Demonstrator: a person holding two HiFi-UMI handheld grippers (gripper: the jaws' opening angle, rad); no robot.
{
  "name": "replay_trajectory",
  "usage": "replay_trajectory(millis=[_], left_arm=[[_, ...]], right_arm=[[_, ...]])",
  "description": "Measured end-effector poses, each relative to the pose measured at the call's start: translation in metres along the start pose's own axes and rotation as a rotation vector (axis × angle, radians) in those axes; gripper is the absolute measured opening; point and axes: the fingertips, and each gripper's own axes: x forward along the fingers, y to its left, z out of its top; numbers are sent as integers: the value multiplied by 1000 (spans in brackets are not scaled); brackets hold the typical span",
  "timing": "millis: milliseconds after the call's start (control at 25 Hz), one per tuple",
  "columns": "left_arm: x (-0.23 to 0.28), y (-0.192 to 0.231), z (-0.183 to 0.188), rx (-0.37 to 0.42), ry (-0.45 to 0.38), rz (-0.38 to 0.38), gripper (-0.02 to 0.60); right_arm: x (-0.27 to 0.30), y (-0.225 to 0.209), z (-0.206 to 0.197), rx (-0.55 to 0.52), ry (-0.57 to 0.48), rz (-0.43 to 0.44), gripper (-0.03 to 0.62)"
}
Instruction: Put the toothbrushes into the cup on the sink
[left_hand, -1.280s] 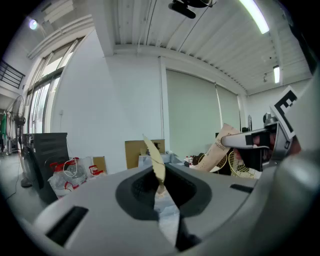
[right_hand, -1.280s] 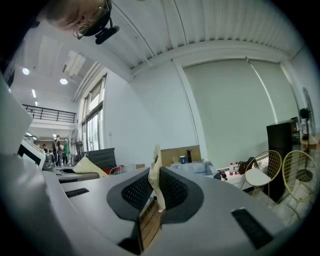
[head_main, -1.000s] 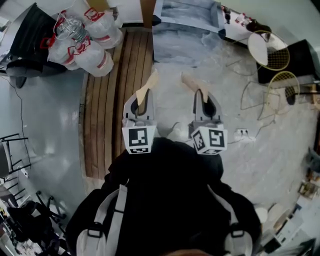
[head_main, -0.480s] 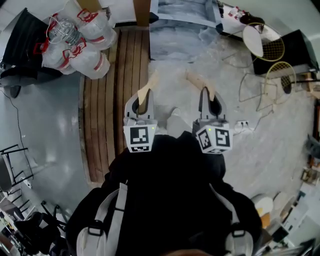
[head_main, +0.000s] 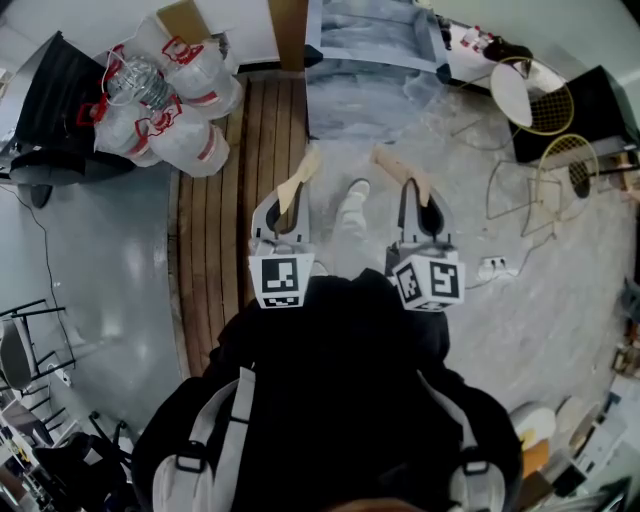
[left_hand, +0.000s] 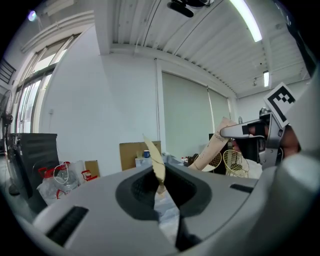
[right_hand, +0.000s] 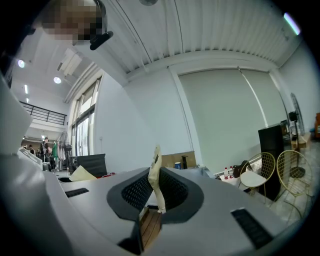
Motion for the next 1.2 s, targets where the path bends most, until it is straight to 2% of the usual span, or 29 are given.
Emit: replay_trajectory(millis=[240,680,1200], left_arm=[[44,14,6,1,-24,13,29],[159,46,20,12,5,12,29],[358,91,95,-22,29,65,29]], right_arm=[[45,-13,-5,8,-3,16,32],[159,-56,-5,11,20,12,34],[353,-140,51,8,61,56,34]])
